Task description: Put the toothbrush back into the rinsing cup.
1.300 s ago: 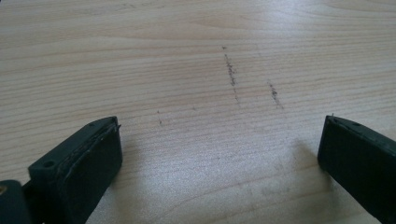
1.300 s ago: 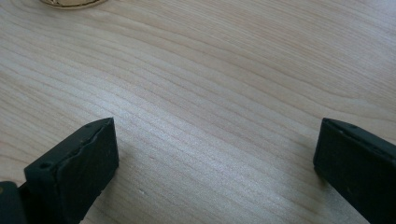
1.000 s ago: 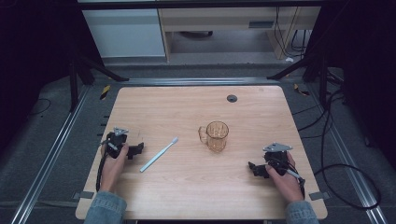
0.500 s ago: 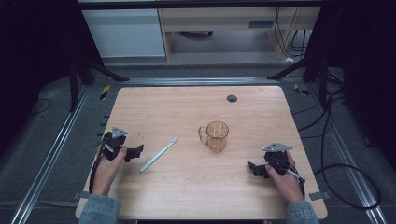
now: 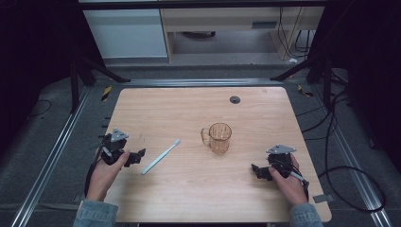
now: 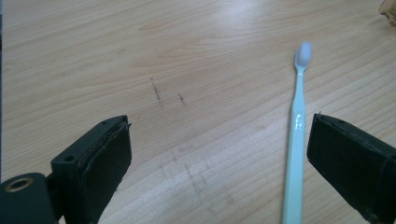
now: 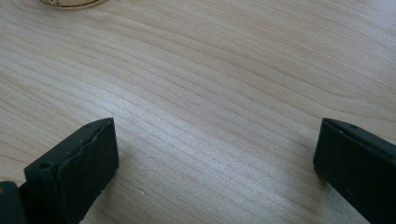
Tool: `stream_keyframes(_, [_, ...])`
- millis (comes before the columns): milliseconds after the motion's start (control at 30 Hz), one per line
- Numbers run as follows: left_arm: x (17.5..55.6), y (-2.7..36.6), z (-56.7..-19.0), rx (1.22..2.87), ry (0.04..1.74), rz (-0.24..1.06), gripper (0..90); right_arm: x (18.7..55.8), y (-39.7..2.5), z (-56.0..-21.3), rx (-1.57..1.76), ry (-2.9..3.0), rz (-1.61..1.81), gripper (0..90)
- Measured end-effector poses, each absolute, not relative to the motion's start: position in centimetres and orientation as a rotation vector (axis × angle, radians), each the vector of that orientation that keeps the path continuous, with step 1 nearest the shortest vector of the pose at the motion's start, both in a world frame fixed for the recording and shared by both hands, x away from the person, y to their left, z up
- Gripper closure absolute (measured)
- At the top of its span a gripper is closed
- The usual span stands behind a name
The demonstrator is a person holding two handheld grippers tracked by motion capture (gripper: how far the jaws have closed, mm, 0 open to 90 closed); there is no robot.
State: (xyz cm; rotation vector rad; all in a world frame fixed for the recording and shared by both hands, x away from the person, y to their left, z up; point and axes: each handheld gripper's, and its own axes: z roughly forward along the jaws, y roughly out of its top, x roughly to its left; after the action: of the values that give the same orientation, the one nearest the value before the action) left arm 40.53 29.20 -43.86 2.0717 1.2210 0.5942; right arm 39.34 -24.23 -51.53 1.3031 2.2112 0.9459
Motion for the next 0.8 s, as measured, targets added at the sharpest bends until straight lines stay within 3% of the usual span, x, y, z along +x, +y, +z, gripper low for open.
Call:
stream_keyframes(433, [40.9,28.3,-45.1,2.191,1.237,0.526,9.1,39.3,-24.2,-51.5,1.303,2.211,0.946,0.4])
stream_keyframes(533, [40.8,28.3,-45.1,2.205,1.226,0.512,14.3,39.3,-24.2,-51.5,1.303,2.211,0.946,0.4])
stream_keyframes(800, [40.8,27.6,-45.3,2.278,1.228,0.477,13.7,39.3,-24.2,-51.5,1.304,2.211,0.946,0.4])
